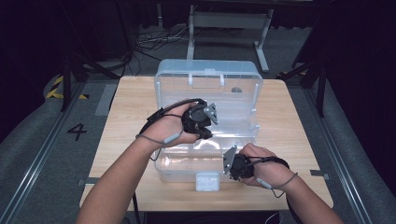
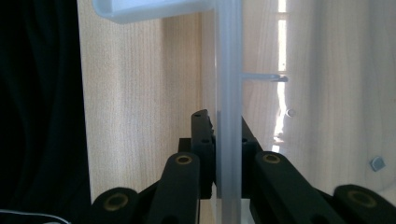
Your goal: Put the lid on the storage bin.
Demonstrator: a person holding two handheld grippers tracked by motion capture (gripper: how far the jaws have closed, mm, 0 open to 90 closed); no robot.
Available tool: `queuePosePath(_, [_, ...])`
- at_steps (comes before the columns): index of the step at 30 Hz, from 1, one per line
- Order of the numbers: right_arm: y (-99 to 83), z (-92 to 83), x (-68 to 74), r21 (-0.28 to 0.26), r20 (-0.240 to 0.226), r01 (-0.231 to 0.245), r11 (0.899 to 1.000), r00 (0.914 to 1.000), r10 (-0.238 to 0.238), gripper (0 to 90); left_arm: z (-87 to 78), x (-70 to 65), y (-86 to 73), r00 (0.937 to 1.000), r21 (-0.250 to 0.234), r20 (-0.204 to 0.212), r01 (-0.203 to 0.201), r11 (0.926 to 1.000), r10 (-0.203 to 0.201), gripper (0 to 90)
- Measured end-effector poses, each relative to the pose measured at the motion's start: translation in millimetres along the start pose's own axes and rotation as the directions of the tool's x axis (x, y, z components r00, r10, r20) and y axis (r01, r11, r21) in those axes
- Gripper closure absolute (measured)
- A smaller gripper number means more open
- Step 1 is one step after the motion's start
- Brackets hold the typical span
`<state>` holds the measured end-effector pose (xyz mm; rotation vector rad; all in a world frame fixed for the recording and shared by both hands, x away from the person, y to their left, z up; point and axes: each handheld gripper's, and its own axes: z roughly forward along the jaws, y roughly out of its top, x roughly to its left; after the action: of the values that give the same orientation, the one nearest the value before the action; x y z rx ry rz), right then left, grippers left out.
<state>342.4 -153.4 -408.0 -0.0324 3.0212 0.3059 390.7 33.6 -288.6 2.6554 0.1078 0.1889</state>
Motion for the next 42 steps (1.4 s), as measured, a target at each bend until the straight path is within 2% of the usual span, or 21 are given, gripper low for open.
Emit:
queuePosePath(18, [3.7, 0.2, 6.4, 0.040, 0.066, 0.008, 0.999, 0.9978, -0.010, 84.0, 3.6, -5.7, -3.9, 0.9992, 0.001, 0.039, 0.009, 1.0000, -0.009, 88.5])
queuePosePath(23, [4.6, -0.5, 7.7, 0.055, 0.073, 0.006, 0.998, 0.9973, -0.010, 83.6, 5.3, -7.7, -4.3, 0.9987, 0.002, 0.049, 0.009, 1.0000, -0.009, 88.6])
queuePosePath(24, [4.5, -0.4, 9.4, 0.055, 0.076, -0.013, 0.998, 0.9971, 0.009, 83.5, 5.7, -8.3, -4.5, 0.9987, 0.002, 0.050, 0.010, 0.9999, -0.011, 88.6])
queuePosePath(29, [4.9, -0.3, 9.8, 0.060, 0.083, -0.009, 0.998, 0.9966, 0.004, 83.3, 6.6, -9.4, -4.9, 0.9986, 0.002, 0.051, 0.008, 1.0000, -0.009, 88.6])
queuePosePath(33, [5.5, -0.7, 10.2, 0.069, 0.088, -0.007, 0.998, 0.9961, 0.001, 82.6, 6.8, -9.0, -5.7, 0.9976, 0.009, 0.068, 0.014, 0.9999, -0.014, 88.7])
queuePosePath(37, [4.3, -5.9, 10.8, 0.032, 0.097, -0.012, 0.999, 0.9953, 0.009, 82.7, 7.6, -9.0, -5.3, 0.9974, 0.006, 0.071, 0.009, 0.9999, -0.010, 88.8])
queuePosePath(42, [1.5, -16.6, 10.4, -0.006, 0.095, 0.004, 1.000, 0.9955, -0.003, 82.6, 7.9, -7.1, -7.3, 0.9962, -0.006, 0.084, 0.025, 0.9997, -0.024, 88.7])
